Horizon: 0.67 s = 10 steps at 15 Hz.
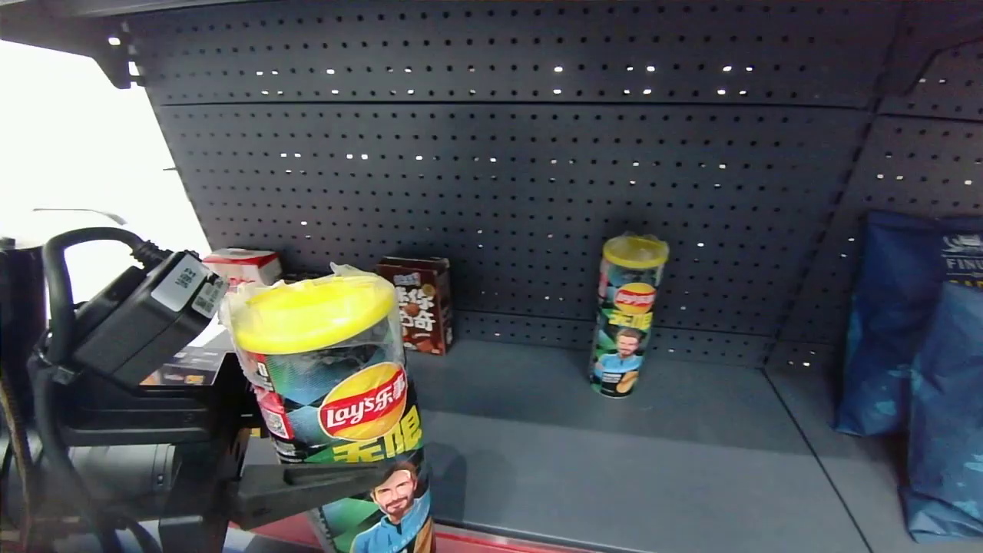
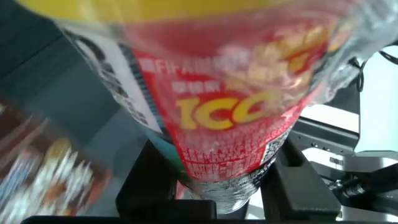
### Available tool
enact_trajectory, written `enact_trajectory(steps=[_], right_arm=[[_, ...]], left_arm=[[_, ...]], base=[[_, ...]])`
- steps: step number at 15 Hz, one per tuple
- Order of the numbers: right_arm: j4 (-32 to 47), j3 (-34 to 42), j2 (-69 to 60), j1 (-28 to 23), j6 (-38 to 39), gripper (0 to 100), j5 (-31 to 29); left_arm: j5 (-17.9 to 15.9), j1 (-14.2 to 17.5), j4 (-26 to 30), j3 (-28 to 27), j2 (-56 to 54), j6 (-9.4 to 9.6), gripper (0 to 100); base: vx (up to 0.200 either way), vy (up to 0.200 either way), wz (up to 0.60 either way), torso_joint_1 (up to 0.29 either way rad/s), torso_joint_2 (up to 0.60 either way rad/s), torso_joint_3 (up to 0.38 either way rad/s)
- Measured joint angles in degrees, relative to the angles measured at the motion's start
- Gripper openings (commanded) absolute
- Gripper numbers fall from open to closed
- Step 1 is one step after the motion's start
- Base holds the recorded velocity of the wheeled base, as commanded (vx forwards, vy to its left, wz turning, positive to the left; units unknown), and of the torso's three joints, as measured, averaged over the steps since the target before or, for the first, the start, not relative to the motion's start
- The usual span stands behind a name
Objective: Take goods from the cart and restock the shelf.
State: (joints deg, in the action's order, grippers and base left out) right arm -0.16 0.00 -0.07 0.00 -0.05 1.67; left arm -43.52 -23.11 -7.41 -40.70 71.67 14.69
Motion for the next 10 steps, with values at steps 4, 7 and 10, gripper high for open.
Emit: enact_trajectory(steps=[4,7,10], right_arm=[[0.0,0.0,0.0,0.0,0.0,100,0.0],[0.0,0.0,0.0,0.0,0.0,100,0.0],[0.0,0.0,0.0,0.0,-0.1,100,0.0]], left_arm=[[0.1,0.0,0.0,0.0,0.3,-0.02,0],[0.2,0.0,0.0,0.0,0.4,-0.02,0],[0.4,0.0,0.0,0.1,0.5,0.04,0]], base=[[0.0,0.0,0.0,0.0,0.0,0.0],[0.0,0.0,0.0,0.0,0.0,0.0],[0.0,0.0,-0.4,0.002,0.0,0.0]])
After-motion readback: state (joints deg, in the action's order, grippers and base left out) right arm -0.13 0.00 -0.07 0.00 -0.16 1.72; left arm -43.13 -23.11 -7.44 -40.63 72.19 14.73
